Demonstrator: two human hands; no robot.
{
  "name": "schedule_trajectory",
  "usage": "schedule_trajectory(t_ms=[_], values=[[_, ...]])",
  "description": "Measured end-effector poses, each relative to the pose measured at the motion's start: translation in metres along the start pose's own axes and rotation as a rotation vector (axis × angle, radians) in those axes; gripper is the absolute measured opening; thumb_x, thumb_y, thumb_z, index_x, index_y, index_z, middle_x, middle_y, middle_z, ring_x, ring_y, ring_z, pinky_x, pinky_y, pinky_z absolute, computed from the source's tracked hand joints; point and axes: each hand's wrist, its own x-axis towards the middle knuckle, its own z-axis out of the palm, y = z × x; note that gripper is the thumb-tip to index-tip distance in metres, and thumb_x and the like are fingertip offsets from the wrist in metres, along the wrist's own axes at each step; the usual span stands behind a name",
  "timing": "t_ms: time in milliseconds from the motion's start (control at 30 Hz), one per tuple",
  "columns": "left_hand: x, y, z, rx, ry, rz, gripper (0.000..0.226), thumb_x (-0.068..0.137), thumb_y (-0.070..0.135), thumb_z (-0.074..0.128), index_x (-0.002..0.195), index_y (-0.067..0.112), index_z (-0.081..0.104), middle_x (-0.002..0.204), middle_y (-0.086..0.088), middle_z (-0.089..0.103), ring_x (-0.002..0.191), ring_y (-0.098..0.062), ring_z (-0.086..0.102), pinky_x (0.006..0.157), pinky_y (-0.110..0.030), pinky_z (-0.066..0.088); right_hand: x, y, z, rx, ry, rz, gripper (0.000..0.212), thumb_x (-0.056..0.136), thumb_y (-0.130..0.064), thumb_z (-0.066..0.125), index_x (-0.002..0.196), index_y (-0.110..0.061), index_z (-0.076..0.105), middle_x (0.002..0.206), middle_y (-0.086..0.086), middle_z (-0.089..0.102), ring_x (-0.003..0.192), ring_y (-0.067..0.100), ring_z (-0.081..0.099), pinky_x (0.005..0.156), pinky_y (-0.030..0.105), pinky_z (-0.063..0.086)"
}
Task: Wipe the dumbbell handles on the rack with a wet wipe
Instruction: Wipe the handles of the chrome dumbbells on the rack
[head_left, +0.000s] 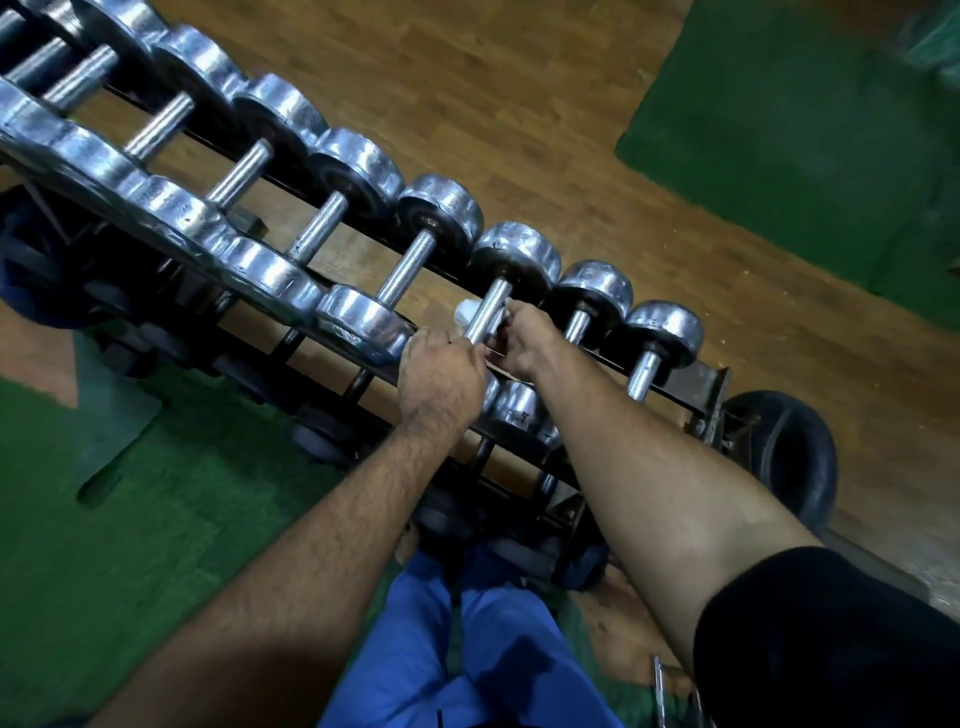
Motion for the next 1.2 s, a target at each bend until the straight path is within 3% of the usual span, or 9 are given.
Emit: schedule_trajectory(t_ms=[67,167,367,533,733,867,1000,1133,1200], values=[[0.0,-0.001,0.001,-0.012,0.005,0.006,0.055,0.097,0.043,0.028,0.093,0.008,0.07,0.092,-0.013,0.064,0.099,-0.028,0.055,0.092,-0.041,0.046,0.001,-0.008,0.001,0.093,0.056,-0.028,0.027,0.098,-0.026,0.045,0.079,-0.014,0.059,0.071,0.002,0.061,0.053,0.012,0.056,0.051,0.022,0.047],[-0.001,-0.002,0.002,-0.021,0.006,0.004,0.058,0.095,0.042,0.025,0.091,0.008,0.071,0.089,-0.013,0.063,0.095,-0.028,0.054,0.089,-0.041,0.045,0.002,-0.007,0.009,0.121,0.107,-0.056,0.022,0.096,-0.02,0.046,0.094,-0.012,0.068,0.082,0.004,0.065,0.064,0.015,0.06,0.06,0.025,0.051],[-0.002,-0.003,-0.001,-0.096,-0.014,0.018,0.054,0.096,0.043,0.029,0.095,0.006,0.07,0.094,-0.014,0.064,0.098,-0.029,0.055,0.091,-0.041,0.044,-0.024,-0.003,0.005,-0.127,0.055,0.067,0.031,0.101,-0.013,0.035,0.084,-0.01,0.06,0.07,0.006,0.059,0.06,0.018,0.057,0.044,0.023,0.044],[-0.019,-0.012,-0.007,-0.409,0.041,-0.066,0.048,0.094,0.039,0.054,0.126,0.003,0.056,0.127,-0.018,0.053,0.118,-0.032,0.05,0.097,-0.042,0.043,-0.033,0.0,0.016,-0.173,0.134,-0.038,0.031,0.097,-0.003,0.035,0.08,-0.01,0.06,0.073,0.01,0.061,0.058,0.021,0.059,0.045,0.024,0.047],[-0.031,-0.012,-0.008,-0.456,0.001,-0.127,0.072,0.095,0.035,0.058,0.148,-0.004,0.029,0.156,-0.02,0.029,0.147,-0.03,0.023,0.121,-0.039,0.021,-0.052,-0.002,0.016,-0.673,0.08,-0.061,0.03,0.092,0.001,0.033,0.075,-0.009,0.055,0.058,0.008,0.053,0.032,0.013,0.045,0.034,0.015,0.034],[-0.032,-0.012,-0.007,-0.449,-0.004,-0.128,0.071,0.096,0.034,0.057,0.148,-0.004,0.029,0.156,-0.02,0.029,0.147,-0.029,0.022,0.121,-0.039,0.019,-0.048,0.001,0.022,-0.473,0.163,-0.049,0.021,0.092,-0.003,0.043,0.088,-0.005,0.064,0.071,0.015,0.063,0.043,0.021,0.06,0.037,0.022,0.046],[-0.03,-0.015,-0.006,-0.419,-0.013,-0.102,0.069,0.094,0.03,0.058,0.147,-0.004,0.031,0.156,-0.019,0.029,0.147,-0.029,0.023,0.121,-0.039,0.02,-0.027,0.021,0.021,-0.547,0.242,-0.134,0.019,0.077,-0.012,0.055,0.087,-0.008,0.07,0.087,0.014,0.074,0.068,0.029,0.071,0.064,0.044,0.062],[-0.03,-0.014,-0.005,-0.406,-0.006,-0.093,0.07,0.096,0.037,0.055,0.147,-0.004,0.031,0.155,-0.019,0.031,0.146,-0.03,0.024,0.121,-0.038,0.02,-0.049,0.002,0.023,-0.46,0.26,-0.125,0.028,0.088,0.001,0.042,0.1,-0.005,0.066,0.086,0.018,0.065,0.058,0.026,0.06,0.044,0.031,0.055],[-0.029,-0.015,-0.005,-0.381,-0.003,-0.085,0.071,0.096,0.039,0.055,0.147,-0.004,0.031,0.154,-0.019,0.032,0.145,-0.03,0.026,0.12,-0.038,0.022,-0.043,-0.001,0.024,-0.352,0.324,-0.148,0.024,0.092,-0.004,0.046,0.104,-0.004,0.067,0.091,0.016,0.066,0.066,0.027,0.062,0.056,0.037,0.06]])
